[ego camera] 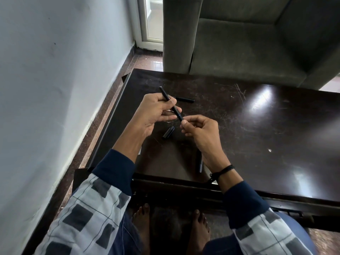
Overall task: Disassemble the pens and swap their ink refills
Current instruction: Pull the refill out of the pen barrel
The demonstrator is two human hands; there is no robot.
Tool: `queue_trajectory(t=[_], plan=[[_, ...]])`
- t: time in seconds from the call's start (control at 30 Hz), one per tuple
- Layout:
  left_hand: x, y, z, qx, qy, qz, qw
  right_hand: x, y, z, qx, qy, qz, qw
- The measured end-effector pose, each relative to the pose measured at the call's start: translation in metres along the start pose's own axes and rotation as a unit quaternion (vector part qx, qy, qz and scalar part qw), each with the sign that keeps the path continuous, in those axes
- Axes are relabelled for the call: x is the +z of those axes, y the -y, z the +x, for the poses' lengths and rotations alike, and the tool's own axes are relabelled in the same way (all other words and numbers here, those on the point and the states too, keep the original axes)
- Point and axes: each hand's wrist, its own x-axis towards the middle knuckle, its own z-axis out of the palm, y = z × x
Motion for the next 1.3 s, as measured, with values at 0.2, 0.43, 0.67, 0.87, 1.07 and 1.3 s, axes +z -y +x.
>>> queue_trajectory(t=[0.2,0.43,0.67,0.87,1.07,1.3], plan=[[-0.0007,-0.0023,-0.0007,0.001,-0.003,0.003,1.0,0.0017,0.0007,0.0011,-0.001,-0.006,0.002,1.0],[-0.001,-0.0016,-0.0004,0.001,-0.003,0.002,1.0,0.0005,0.0012,-0.0003,-0.005,-0.009,-0.002,1.0],[-0.0019,-0.0014,-0.0002,0.001,-0.002,-0.003,1.0,0.0008,0.0037,-0.002,0.01,0.001,0.006,1.0],[-0.0003,0.0005,0.0005,-0.004,-0.002,-0.006,1.0,0.0001,0.0019,-0.0027,-0.007,-0.003,0.009,1.0],[-0.001,-0.0013,-0.0003,-0.007,-0.005,-0.008,1.0,0.0013,0.0031,-0.0024,-0.002,-0.002,0.023,1.0],[0.0007,-0.0023,-0.0016,-0.01,-0.001,-0.013,1.0,0.001,0.0007,-0.0017,-0.017,-0.002,0.01,1.0]])
